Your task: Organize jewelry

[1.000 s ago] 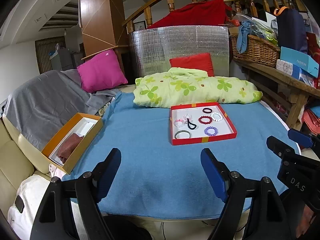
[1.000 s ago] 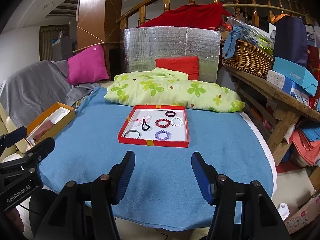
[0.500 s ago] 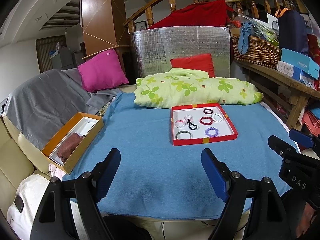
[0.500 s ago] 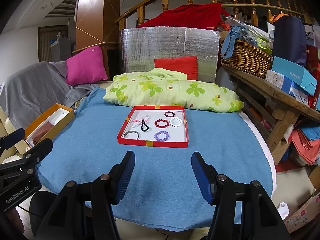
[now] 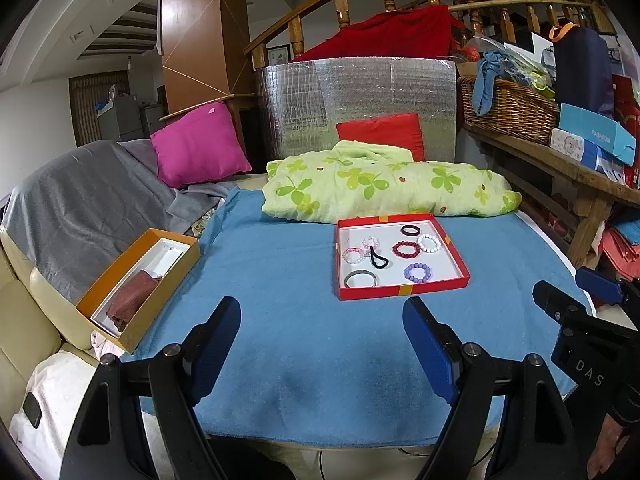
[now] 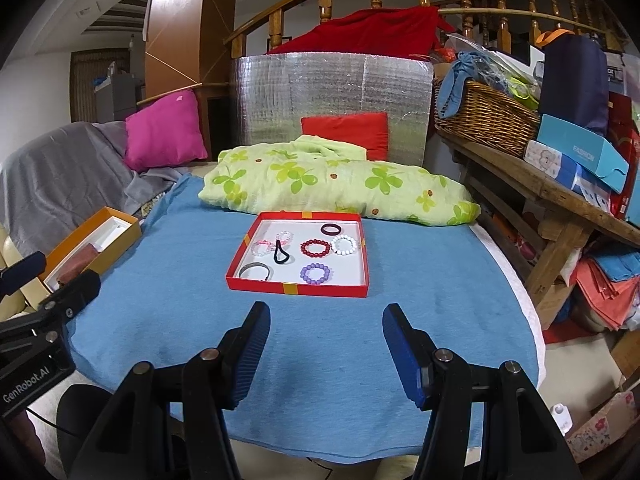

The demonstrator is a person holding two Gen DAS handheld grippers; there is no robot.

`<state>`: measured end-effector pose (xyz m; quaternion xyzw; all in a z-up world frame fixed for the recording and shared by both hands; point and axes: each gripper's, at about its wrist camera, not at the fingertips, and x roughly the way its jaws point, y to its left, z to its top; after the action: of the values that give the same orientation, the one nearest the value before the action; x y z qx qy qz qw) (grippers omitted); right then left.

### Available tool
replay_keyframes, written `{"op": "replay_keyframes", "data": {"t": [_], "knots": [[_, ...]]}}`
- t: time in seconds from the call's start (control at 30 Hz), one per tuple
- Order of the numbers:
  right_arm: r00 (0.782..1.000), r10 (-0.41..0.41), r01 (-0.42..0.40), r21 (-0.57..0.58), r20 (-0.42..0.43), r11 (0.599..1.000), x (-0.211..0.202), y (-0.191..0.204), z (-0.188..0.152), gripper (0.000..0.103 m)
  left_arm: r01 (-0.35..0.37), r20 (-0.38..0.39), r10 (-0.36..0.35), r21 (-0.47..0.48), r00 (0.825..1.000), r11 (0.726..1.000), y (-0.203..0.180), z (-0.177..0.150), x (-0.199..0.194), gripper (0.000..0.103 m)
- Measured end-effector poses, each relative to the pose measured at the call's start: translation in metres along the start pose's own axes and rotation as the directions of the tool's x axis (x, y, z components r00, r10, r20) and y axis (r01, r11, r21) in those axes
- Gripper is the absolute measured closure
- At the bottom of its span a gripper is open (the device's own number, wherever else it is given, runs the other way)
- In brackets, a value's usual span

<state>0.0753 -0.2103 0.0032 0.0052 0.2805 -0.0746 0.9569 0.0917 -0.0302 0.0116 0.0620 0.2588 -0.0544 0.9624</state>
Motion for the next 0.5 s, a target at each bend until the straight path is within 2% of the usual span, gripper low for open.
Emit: {"op": "replay_keyframes", "data": {"t": [0.5], "knots": [[1.000, -0.020, 0.020, 0.035, -0.007, 0.999, 0.024, -0.018, 0.007, 0.040, -0.001, -0.001, 0.001, 0.023, 1.000, 1.000, -0.010, 0.017, 0.023, 0.019]]}}
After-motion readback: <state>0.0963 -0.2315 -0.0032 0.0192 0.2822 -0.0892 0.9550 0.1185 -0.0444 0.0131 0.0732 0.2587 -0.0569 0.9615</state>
